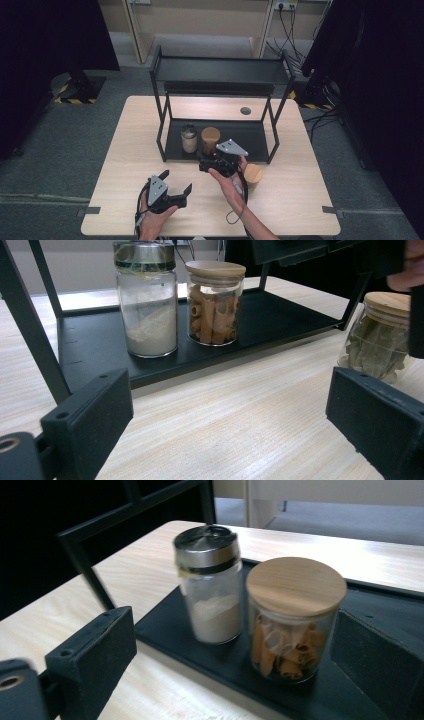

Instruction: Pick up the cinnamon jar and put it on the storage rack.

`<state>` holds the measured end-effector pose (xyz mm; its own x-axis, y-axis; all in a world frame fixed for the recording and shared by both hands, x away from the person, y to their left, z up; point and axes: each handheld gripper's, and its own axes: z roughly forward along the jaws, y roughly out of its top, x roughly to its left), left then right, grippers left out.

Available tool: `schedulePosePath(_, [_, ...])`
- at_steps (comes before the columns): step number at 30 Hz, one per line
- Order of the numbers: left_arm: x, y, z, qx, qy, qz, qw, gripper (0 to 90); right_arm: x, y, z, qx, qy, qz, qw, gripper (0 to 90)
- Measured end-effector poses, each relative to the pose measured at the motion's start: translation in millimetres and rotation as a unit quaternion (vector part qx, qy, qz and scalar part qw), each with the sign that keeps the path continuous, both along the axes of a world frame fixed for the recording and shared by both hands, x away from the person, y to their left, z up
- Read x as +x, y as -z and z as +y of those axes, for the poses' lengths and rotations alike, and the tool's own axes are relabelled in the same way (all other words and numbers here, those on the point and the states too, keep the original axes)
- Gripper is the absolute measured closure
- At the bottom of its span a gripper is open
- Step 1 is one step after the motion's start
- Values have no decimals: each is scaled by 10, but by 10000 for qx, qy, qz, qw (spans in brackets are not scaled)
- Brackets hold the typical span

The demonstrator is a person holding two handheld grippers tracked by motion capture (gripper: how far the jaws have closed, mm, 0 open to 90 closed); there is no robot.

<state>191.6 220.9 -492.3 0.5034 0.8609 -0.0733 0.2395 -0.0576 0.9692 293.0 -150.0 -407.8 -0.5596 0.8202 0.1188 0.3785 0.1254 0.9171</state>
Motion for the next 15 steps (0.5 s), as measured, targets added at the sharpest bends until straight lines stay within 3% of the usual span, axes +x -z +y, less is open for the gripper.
schedulePosePath(15, [-3, -1, 3, -10, -19, 3, 10000, 42, -206, 88, -375, 262, -589, -95, 9979, 49])
